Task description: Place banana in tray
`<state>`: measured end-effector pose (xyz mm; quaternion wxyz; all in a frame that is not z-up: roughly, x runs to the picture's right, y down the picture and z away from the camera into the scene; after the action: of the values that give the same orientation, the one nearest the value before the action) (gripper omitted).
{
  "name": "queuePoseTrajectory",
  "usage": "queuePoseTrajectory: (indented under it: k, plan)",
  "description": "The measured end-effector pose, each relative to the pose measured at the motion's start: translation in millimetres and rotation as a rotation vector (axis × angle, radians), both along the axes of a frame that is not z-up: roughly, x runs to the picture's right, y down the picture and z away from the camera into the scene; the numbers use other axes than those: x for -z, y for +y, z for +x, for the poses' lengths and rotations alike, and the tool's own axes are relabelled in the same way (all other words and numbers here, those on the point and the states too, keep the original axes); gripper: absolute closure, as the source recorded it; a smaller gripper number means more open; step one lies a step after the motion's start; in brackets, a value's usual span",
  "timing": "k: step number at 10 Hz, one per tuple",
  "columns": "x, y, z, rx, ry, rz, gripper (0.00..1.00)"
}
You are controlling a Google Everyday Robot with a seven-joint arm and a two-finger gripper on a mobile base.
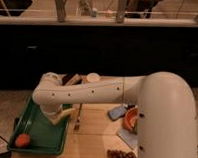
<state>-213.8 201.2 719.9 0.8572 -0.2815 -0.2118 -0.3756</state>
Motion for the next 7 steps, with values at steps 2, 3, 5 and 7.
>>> queuePoseTrajectory:
  k: [2,3,5,7]
  plan:
    - [-0.7,1.4,0.1,0.013,-0.017,0.0,1.0]
    - [-0.9,1.1,0.2,0.015,-0.022,0.001,1.0]
    - [-2.2,2.9,-0.2,0.035,-0.047,0.001,1.0]
    - [-3.4,2.7,0.1,0.041,-0.058,0.003,1.0]
